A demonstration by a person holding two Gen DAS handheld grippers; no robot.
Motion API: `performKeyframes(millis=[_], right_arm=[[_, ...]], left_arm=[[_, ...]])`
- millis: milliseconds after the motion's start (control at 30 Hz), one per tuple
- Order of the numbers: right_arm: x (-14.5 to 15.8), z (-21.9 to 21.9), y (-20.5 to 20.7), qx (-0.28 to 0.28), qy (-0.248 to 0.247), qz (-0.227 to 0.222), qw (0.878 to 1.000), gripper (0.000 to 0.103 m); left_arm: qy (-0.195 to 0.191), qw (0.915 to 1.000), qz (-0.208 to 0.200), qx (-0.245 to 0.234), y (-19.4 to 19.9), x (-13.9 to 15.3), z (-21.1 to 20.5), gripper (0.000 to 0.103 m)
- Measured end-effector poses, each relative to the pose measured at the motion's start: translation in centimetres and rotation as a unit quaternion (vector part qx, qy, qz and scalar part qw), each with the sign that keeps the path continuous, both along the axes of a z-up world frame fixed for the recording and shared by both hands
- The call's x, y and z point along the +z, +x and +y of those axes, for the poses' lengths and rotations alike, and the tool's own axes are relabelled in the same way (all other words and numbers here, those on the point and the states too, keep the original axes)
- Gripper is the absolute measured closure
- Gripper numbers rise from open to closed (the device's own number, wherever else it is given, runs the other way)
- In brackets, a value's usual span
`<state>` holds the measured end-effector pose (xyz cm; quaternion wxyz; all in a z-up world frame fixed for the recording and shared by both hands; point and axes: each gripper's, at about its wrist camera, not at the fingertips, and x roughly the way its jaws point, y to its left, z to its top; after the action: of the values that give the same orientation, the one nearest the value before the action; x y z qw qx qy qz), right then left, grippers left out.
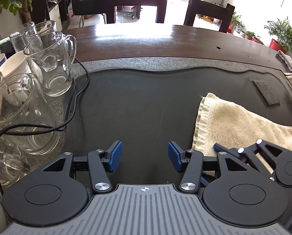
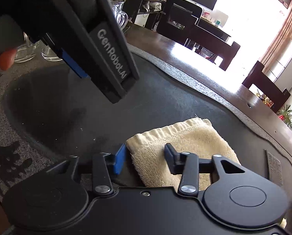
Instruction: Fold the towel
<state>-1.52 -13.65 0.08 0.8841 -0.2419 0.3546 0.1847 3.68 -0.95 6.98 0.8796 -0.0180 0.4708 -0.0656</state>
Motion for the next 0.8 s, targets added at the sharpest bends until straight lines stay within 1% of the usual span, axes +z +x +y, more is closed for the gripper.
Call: performKeyframes(millis=[33, 67, 100, 167, 333, 367, 433, 500, 633, 700, 800], right_arm=[[-0.1, 0.0, 0.1, 0.000, 0.000, 0.001, 1.000, 0.071], [-0.1, 0.0, 0.1, 0.000, 0.001, 0.002, 1.000, 0.078], [-0.1, 0.0, 0.1, -0.002, 0.004, -0.001, 1.000, 0.083], [0.2, -0.4, 0.0, -0.011, 0.017, -0.006, 1.000, 0.088], [1.8, -2.7, -0.4, -0.057, 0.088, -0.013, 0.994, 0.091], [2.1, -3.1, -0.5, -0.064, 0.099, -0.012, 0.993, 0.091], [2.3, -3.4, -0.7, -0.065, 0.105, -0.013, 0.992, 0.091], [2.5, -3.7, -0.9, -0.067, 0.111, -0.014, 0.991, 0.091], [2.9, -4.1, -1.2, -0.066, 0.119, -0.017, 0.991, 0.091], [3.1, -4.2, -1.5, -0.064, 0.121, -0.019, 0.990, 0.091], [3.5, -4.4, -1.9, -0.063, 0.125, -0.024, 0.990, 0.091]], left_arm=[[0.000, 1.0000, 0.000, -0.002, 0.1, 0.0, -0.1, 0.050], [0.001, 1.0000, -0.001, -0.003, 0.1, 0.0, -0.2, 0.050], [0.000, 1.0000, 0.000, -0.005, 0.2, 0.1, -0.3, 0.050], [-0.008, 0.9999, 0.005, -0.013, 0.6, 0.1, -0.6, 0.050], [-0.041, 0.9985, 0.020, -0.031, 1.8, 0.1, -1.7, 0.050], [-0.055, 0.9976, 0.027, -0.033, 2.2, 0.1, -2.0, 0.050], [-0.078, 0.9956, 0.037, -0.036, 2.9, 0.0, -2.4, 0.050], [-0.087, 0.9944, 0.046, -0.037, 3.6, -0.1, -3.0, 0.050], [-0.071, 0.9953, 0.051, -0.042, 4.9, -0.1, -4.2, 0.050], [-0.089, 0.9928, 0.069, -0.040, 5.6, -0.5, -4.3, 0.050], [-0.101, 0.9903, 0.088, -0.036, 6.3, -1.2, -4.4, 0.050]])
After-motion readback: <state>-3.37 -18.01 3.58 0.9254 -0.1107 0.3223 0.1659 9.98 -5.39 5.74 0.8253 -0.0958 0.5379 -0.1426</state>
